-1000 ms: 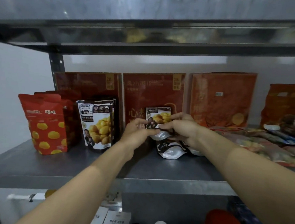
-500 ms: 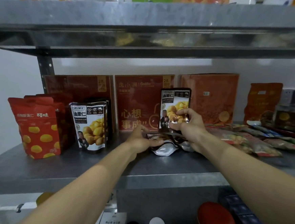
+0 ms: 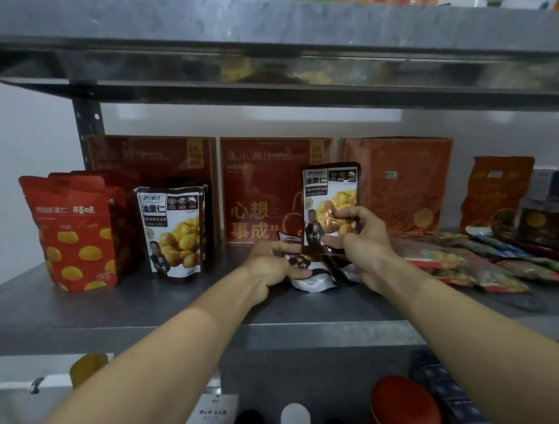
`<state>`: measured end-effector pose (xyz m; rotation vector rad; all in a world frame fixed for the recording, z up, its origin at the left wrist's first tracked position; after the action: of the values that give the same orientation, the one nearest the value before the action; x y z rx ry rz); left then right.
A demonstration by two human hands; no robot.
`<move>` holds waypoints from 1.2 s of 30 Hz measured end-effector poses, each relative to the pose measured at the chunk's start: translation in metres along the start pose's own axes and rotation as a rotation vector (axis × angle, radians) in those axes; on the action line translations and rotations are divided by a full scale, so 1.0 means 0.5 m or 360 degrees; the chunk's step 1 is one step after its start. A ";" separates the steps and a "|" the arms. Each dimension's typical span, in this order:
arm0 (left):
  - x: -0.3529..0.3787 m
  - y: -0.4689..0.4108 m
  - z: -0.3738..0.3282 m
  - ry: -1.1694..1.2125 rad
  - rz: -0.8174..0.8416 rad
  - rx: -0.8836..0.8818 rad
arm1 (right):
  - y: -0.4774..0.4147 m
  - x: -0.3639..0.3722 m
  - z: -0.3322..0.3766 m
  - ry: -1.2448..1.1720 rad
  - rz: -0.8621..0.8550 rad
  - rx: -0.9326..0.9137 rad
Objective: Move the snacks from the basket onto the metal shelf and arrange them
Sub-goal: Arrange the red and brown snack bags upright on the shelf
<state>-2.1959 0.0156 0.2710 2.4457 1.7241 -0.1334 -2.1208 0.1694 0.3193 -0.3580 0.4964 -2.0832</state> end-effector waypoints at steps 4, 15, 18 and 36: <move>-0.045 0.030 0.006 0.0041 -0.0049 0.0156 | 0.004 -0.013 -0.007 -0.0145 -0.0041 0.0039; -0.212 0.146 -0.014 -0.0404 -0.0266 0.0711 | 0.042 0.047 -0.010 -0.0363 0.0051 0.0122; -0.255 0.166 -0.011 -0.0492 -0.0328 0.0850 | 0.063 0.085 -0.003 -0.0358 0.0099 0.0081; -0.419 0.126 0.021 -0.0422 -0.0210 0.0900 | 0.235 0.269 0.048 -0.0098 0.0109 -0.0029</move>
<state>-2.2071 -0.2013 0.2976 2.4947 1.9147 -1.0388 -2.0943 -0.0068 0.2918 -0.4089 0.4848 -1.9969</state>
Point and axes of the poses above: each hand's wrist, its own y-axis away from the middle knuckle, its own x-axis out of the palm, z = x × y, the point moved 7 cm from there along -y, towards the middle knuckle, and after that the axes turned 8 degrees about -x, right-handed, at the moved point
